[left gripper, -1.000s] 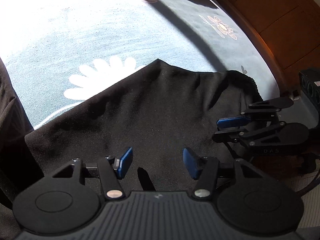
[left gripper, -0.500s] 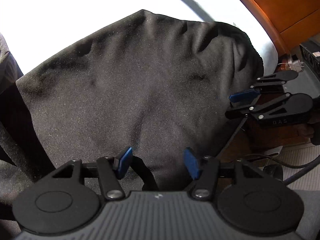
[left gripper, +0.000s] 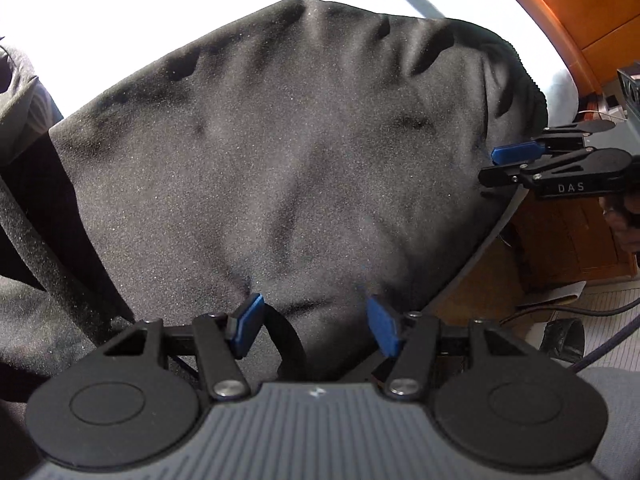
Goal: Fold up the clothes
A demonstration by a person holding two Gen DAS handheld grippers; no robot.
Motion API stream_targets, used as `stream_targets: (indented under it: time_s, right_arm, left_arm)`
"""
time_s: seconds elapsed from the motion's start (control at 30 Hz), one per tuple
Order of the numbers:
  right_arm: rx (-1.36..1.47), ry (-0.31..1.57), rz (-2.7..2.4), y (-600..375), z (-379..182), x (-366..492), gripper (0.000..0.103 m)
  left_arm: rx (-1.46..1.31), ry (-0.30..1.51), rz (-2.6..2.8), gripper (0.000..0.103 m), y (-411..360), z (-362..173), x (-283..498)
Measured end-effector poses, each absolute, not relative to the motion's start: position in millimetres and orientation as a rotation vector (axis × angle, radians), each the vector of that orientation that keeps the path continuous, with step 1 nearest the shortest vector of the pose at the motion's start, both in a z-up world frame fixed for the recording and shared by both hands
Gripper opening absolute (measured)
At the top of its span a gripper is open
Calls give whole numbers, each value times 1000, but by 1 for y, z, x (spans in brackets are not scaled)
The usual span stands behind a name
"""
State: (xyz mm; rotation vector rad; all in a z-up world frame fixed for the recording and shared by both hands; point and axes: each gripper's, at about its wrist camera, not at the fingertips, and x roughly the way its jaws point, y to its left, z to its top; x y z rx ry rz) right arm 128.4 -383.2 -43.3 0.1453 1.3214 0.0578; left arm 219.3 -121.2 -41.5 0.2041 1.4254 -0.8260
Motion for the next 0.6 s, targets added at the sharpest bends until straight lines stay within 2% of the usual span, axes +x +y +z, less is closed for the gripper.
stream_targets:
  time_s: [0.23,0.27,0.33,0.5,0.6]
  right_arm:
    - [174,1319,75,-384,-44,125,49]
    - [175,1321,76,-385,-43,124,49]
    - [174,1328,78,-387,-42,124,49]
    - [167,1301,107,-384,-37,130,49]
    - [176,1281,129,-379,-35,138,49]
  left_arm:
    - [195,1527,-884,58,-136,-59,200]
    - [173,1548,-875,62,-134,-62,197]
    - [159,1576,-862,63,-134,-61,195]
    - [165,1481,-874,63,-142,-40,204]
    - [170,1492,-858,63,-148,-48,209]
